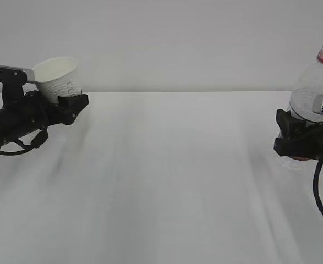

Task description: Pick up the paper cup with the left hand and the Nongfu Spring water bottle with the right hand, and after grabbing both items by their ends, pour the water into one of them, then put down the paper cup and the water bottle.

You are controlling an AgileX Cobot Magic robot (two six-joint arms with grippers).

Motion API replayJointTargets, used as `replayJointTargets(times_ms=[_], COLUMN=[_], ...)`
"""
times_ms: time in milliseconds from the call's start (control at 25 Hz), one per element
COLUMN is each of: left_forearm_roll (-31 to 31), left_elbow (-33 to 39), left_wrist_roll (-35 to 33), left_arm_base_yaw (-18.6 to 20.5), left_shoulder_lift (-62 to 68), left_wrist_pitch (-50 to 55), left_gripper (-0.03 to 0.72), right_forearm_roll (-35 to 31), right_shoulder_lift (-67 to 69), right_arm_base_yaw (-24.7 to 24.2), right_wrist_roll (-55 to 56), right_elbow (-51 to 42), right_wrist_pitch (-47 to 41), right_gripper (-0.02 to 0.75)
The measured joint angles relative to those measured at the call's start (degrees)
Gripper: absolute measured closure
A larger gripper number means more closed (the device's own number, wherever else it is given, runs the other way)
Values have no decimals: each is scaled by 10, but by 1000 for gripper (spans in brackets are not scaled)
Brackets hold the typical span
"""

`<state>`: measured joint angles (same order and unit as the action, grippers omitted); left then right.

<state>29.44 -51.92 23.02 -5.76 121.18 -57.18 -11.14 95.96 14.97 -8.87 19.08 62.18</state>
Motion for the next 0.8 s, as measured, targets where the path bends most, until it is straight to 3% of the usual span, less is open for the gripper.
replayJointTargets(times_ms=[360,800], left_forearm_roll=[135,212], left_elbow=[0,0], left_wrist_roll=[58,75], left_arm_base_yaw=[0,-1], left_shoulder_lift=[0,-1], left_wrist_pitch=[13,-43], left_gripper=[145,146], right_forearm_roll=[0,0], right_shoulder_lift=[0,0], right_arm_base_yaw=[0,0], right_wrist_roll=[0,0], right_elbow=[0,0], right_wrist_pitch=[0,0], right_gripper=[243,244])
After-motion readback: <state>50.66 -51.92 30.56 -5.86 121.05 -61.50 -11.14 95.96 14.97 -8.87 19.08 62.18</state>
